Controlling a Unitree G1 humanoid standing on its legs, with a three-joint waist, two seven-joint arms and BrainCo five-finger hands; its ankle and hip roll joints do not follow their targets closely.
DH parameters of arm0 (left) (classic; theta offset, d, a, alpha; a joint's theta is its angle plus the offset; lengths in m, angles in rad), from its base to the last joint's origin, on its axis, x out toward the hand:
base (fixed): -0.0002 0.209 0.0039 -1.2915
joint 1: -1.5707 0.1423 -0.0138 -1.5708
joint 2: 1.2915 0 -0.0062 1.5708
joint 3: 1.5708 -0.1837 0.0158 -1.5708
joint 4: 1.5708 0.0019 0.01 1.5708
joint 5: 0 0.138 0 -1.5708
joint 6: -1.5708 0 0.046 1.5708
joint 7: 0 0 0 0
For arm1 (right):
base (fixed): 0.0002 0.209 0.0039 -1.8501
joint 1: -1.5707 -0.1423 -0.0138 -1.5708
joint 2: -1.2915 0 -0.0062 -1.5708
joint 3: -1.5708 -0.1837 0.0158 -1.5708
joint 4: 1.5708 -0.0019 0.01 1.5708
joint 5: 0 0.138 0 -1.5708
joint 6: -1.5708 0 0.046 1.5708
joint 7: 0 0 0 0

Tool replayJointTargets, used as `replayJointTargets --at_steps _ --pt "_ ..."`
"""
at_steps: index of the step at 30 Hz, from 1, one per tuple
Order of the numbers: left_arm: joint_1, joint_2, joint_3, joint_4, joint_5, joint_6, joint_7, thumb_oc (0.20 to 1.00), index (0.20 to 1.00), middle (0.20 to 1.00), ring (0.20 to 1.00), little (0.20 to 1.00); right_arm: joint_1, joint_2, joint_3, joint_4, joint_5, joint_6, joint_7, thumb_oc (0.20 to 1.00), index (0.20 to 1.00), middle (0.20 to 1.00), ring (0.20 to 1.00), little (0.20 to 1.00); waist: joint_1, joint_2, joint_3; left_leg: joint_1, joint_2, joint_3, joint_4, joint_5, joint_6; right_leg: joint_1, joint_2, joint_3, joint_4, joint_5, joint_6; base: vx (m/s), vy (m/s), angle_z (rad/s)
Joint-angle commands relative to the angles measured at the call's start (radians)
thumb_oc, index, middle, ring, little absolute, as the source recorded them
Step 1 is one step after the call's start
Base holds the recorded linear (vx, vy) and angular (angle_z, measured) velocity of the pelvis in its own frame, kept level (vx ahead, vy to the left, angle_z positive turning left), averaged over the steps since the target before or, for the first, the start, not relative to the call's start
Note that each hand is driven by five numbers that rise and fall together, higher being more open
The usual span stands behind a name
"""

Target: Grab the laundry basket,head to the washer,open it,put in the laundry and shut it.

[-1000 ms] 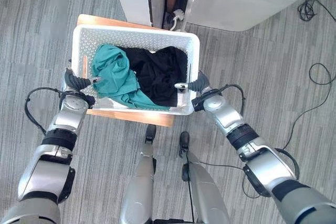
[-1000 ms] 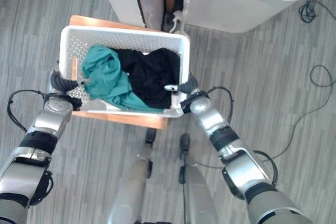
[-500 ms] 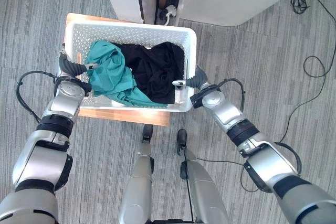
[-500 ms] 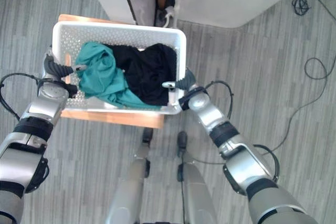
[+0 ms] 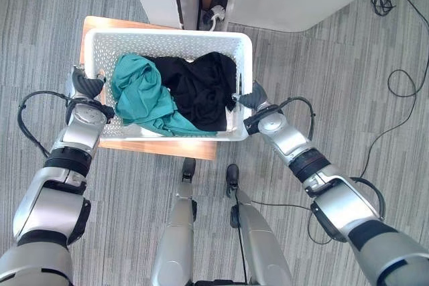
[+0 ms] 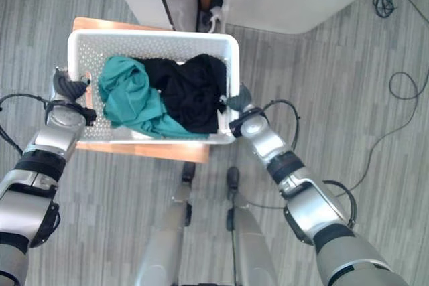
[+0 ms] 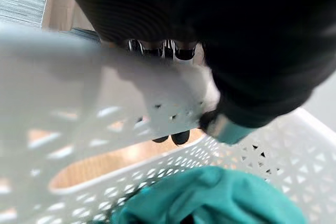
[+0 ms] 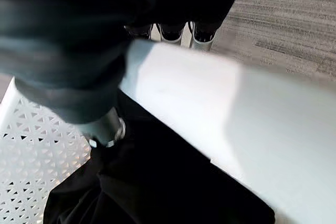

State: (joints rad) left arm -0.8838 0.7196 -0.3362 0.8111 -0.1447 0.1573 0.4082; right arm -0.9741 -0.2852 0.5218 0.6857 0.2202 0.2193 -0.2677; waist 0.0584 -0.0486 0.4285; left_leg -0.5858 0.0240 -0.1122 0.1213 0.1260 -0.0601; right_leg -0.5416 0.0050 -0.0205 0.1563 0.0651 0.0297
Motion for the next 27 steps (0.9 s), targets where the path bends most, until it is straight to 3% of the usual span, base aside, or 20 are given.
replayJointTargets --at_steps 1,10,14,18,27 --pt "-0.017 -0.069 -0.091 -0.063 0.075 -0.043 -0.042 0.200 0.200 0.200 0.200 0.200 -0.031 0.108 0.033 -0.041 0.013 -0.076 0.050 0.200 0.200 0.200 0.200 0.200 0.009 -0.011 -0.037 -0.081 0.025 0.013 0.050 -0.072 0.016 -0.025 -0.146 -0.018 0.013 -0.031 0.066 0.00 0.000 0.00" --pt "0.003 -0.050 -0.082 -0.095 0.108 -0.051 -0.043 0.200 0.200 0.200 0.200 0.200 -0.011 0.072 0.030 -0.104 0.023 -0.089 0.061 0.200 0.200 0.200 0.200 0.200 0.007 -0.017 -0.041 -0.083 0.025 0.013 0.054 -0.074 0.016 -0.025 -0.148 -0.020 0.013 -0.029 0.067 0.00 0.001 -0.02" --pt "0.012 -0.028 -0.088 -0.118 0.203 -0.039 -0.020 0.200 0.200 0.200 0.200 0.200 0.005 0.058 0.006 -0.151 0.012 -0.099 0.044 0.200 0.200 0.200 0.200 0.200 0.003 -0.022 -0.047 -0.078 0.028 0.015 0.056 -0.079 0.016 -0.020 -0.148 -0.020 0.015 -0.030 0.069 0.00 0.000 0.00" --pt "0.094 0.001 -0.042 -0.228 0.268 -0.069 -0.017 0.200 0.200 0.200 0.200 0.200 0.097 0.003 -0.044 -0.268 -0.007 -0.117 0.052 0.200 0.200 0.200 0.200 0.200 -0.002 -0.033 -0.075 -0.044 0.034 0.018 0.052 -0.091 0.018 0.014 -0.151 -0.020 0.014 -0.038 0.071 0.00 0.000 0.00" --pt "0.253 0.009 0.050 -0.413 0.276 -0.119 -0.062 0.200 0.200 0.200 0.200 0.200 0.282 -0.098 -0.133 -0.391 -0.021 -0.125 0.112 0.200 0.200 0.200 0.200 0.200 -0.013 -0.042 -0.124 0.073 0.043 0.021 0.052 -0.125 0.021 0.119 -0.154 -0.021 0.029 -0.073 0.074 0.03 -0.008 0.00"
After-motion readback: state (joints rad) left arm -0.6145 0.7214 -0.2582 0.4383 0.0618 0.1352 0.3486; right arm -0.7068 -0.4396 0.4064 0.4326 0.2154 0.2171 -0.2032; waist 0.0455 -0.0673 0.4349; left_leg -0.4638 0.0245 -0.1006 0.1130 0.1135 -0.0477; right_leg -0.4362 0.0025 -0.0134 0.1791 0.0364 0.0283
